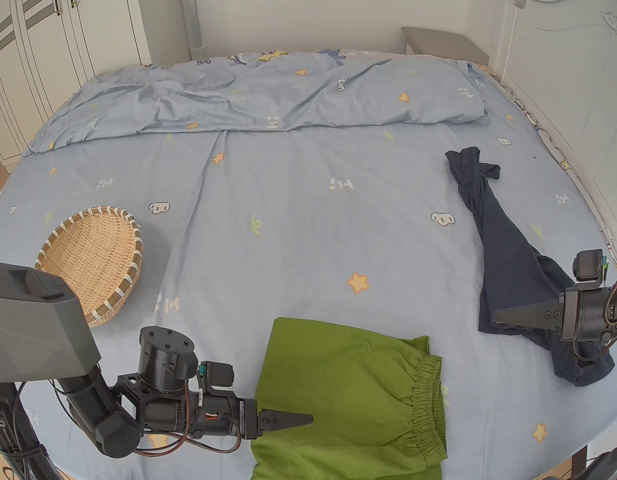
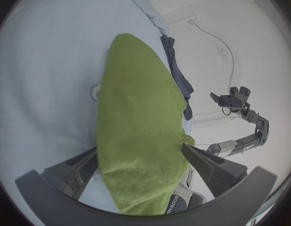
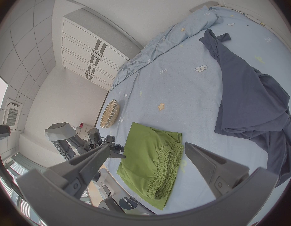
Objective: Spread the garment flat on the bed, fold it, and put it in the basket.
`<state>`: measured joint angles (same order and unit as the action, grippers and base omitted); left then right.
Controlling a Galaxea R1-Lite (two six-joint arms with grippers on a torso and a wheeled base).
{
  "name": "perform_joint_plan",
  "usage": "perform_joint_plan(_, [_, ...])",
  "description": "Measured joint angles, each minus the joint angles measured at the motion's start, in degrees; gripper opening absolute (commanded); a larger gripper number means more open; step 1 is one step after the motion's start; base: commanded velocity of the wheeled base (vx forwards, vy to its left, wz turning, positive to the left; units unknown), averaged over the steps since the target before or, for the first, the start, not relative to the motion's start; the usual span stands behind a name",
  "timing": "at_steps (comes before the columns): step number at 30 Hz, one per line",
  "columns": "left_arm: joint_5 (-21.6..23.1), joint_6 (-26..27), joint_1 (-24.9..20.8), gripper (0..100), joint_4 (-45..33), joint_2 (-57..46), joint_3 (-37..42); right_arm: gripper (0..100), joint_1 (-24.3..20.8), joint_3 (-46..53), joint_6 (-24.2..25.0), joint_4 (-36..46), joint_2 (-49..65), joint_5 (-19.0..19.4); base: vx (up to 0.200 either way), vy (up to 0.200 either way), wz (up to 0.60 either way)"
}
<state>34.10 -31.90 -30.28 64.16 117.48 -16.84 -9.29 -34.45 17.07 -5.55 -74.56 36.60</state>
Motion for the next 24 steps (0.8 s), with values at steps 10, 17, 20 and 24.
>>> perform_joint_plan(10, [0.83, -1.79, -3.54, 100, 2.99, 4.57, -4.27, 100, 0.11, 0.17, -0.10, -0.06, -0.30, -0.17, 0.000, 0.000, 0.00])
perform_joint_plan(17, [0.93, -3.10, -3.80, 0, 3.22, 5.67, -5.42, 100, 0.09, 0.20, -0.16, -0.06, -0.83, -0.09, 0.000, 0.000, 0.00])
perform_joint_plan(20, [0.79, -4.74, -3.78, 0, 3.19, 5.78, -5.46, 100, 0.09, 0.20, -0.18, -0.06, -0.99, -0.06, 0.000, 0.000, 0.00])
perform_joint_plan(24, [0.74, -9.29, -3.54, 0, 3.28, 5.58, -5.46, 100, 0.04, 0.06, -0.16, -0.11, -1.13, -0.15, 0.000, 0.000, 0.00])
